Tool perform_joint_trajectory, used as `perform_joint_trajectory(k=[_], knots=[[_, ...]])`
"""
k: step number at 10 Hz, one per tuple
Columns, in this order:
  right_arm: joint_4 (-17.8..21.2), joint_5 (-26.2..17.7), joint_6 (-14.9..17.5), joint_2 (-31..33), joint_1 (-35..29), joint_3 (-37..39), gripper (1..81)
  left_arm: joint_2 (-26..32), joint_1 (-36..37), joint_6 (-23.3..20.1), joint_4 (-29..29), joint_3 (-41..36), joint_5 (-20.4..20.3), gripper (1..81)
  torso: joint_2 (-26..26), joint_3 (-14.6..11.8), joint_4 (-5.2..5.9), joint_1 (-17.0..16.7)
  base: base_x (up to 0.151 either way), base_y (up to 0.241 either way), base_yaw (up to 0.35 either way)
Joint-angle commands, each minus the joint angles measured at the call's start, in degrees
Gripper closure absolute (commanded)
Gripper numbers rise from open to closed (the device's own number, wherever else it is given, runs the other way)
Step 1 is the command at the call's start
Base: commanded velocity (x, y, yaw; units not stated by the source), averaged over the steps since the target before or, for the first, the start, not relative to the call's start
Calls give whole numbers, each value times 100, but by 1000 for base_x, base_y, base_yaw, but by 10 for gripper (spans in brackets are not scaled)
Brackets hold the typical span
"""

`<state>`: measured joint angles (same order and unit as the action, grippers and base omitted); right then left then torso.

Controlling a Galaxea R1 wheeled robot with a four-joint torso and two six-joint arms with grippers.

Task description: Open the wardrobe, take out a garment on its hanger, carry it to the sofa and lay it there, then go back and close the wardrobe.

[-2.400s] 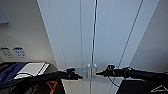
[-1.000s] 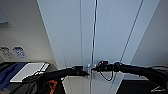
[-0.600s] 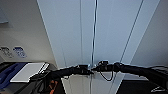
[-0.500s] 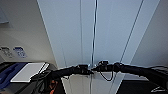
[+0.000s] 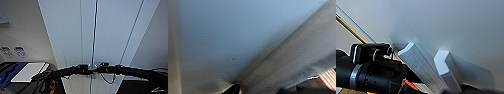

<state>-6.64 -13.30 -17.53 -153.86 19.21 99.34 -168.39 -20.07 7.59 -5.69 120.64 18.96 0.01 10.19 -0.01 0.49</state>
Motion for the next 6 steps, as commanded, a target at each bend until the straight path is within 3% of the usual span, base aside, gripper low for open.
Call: perform_joint_trajectory(k=[1,6], knots=[[146,46,-49,-201,-343,-812,10,-161,649,-92,-90,-1594,-639,10,-1,0,0,0,0,0,0],[7,267,57,-34,272,-1426,10,1445,-378,-171,14,-3905,-682,10,-1,0,0,9,0,0,0]])
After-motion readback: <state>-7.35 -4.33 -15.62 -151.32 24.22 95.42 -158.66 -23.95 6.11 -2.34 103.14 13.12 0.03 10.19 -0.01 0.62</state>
